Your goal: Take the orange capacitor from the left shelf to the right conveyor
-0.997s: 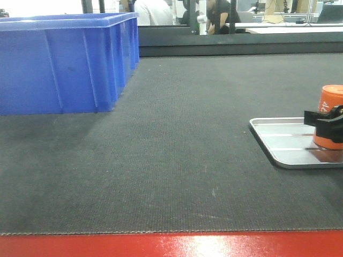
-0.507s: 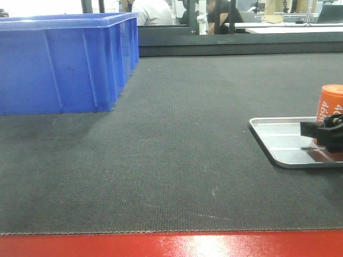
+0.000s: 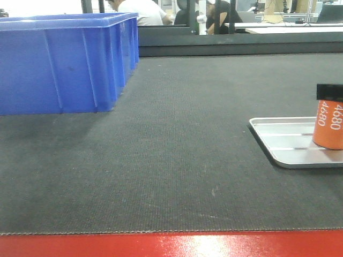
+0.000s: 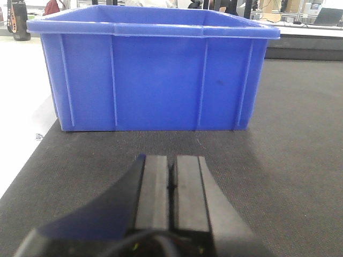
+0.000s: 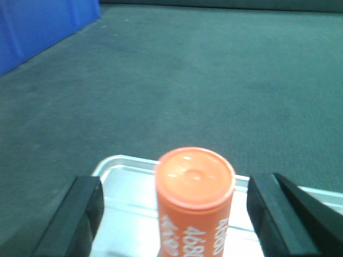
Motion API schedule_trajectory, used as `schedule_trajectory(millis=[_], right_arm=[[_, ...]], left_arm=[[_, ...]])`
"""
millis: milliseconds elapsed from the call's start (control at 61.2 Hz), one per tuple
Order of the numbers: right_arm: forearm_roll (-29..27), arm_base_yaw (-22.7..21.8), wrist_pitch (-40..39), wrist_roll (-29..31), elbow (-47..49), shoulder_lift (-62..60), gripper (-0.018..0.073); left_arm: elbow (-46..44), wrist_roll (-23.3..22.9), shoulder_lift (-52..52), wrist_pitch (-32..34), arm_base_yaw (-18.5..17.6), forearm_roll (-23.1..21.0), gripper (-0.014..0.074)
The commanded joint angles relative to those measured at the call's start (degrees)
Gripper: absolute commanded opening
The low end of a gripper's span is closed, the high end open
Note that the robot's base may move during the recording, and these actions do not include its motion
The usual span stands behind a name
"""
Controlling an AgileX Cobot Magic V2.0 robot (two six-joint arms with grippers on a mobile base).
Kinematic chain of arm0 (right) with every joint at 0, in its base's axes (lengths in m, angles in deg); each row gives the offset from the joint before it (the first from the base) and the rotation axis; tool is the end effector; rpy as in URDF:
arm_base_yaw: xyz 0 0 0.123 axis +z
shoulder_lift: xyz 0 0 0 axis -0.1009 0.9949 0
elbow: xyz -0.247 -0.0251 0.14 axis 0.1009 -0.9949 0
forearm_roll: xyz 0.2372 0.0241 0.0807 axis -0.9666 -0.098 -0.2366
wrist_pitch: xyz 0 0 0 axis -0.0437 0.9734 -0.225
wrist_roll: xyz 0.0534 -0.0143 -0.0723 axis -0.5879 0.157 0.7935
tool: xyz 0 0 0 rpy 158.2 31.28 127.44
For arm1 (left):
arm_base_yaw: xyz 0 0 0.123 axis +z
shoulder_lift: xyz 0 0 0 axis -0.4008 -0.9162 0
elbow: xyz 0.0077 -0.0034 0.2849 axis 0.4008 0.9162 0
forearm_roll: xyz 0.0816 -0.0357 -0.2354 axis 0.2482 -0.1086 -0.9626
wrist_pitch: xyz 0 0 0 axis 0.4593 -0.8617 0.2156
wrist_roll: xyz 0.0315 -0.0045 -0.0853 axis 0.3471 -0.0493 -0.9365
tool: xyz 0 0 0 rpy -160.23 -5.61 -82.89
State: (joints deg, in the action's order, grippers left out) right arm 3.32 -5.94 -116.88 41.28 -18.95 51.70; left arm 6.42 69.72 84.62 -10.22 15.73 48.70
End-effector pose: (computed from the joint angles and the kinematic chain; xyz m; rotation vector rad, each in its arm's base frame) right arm 0.1987 0.0190 0.1910 -0.1478 1.7371 0.1939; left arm 0.0562 -0.0082 0.1978 0.0763 1.5624 -0.1467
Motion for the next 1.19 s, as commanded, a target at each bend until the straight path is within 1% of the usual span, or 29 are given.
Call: schedule_trajectory(millis=[0,65,131,212,278,310,392,458,523,637,735,801,931,1176], right_arm=[[2.31,0.01,3.15,-2.15,1.02,-7.77,0.0624],[2.42,0.01,10.55,-3.97,1.11,-14.60,0.0571],[2.42,0.01,16.46,-5.14,1.18,-20.56,0.0483],[2.42,0.01,23.98,-5.26,1.18,-26.36,0.0344],[2.42,0.01,28.21,-5.39,1.18,-30.66,0.0223],[2.42,0.01,29.63,-5.65,1.18,-32.24,0.0177],[2.42,0.01,34.81,-8.21,1.98,-36.81,0.0053],[2.42,0.01,40.12,-10.56,3.78,-39.48,0.0058],[2.42,0.01,45.80,-11.67,6.14,-41.13,0.0057],[2.37,0.01,55.79,-11.81,10.81,-42.29,0.0057],[2.37,0.01,61.05,-11.81,14.03,-42.34,0.0057],[2.37,0.01,61.50,-11.81,15.21,-42.34,0.0057],[2.37,0.01,59.07,-11.76,15.43,-42.34,0.0057],[2.63,-0.05,59.13,-11.76,15.43,-42.34,0.0057]], left_arm=[[-0.26,-0.09,0.57,5.22,-0.30,-0.20,-0.0127],[-0.26,-0.09,0.57,5.22,-0.30,-0.20,-0.0127],[-0.26,-0.09,0.57,5.22,-0.30,-0.20,-0.0127],[-0.26,-0.09,0.57,5.22,-0.30,-0.20,-0.0127],[-0.26,-0.09,0.57,5.22,-0.30,-0.20,-0.0127],[-0.26,-0.09,0.57,5.22,-0.30,-0.20,-0.0127],[-0.26,-0.09,0.57,5.22,-0.30,-0.20,-0.0127],[-0.26,-0.09,0.57,5.22,-0.30,-0.20,-0.0127],[-0.26,-0.09,0.57,5.22,-0.30,-0.20,-0.0127],[-0.26,-0.09,0.57,5.22,-0.30,-0.20,-0.0127],[-0.26,-0.09,0.57,5.22,-0.30,-0.20,-0.0127],[-0.26,-0.09,0.57,5.22,-0.30,-0.20,-0.0127],[-0.26,-0.09,0.57,5.22,-0.30,-0.20,-0.0127],[-0.26,-0.09,0.57,5.22,-0.30,-0.20,-0.0127]])
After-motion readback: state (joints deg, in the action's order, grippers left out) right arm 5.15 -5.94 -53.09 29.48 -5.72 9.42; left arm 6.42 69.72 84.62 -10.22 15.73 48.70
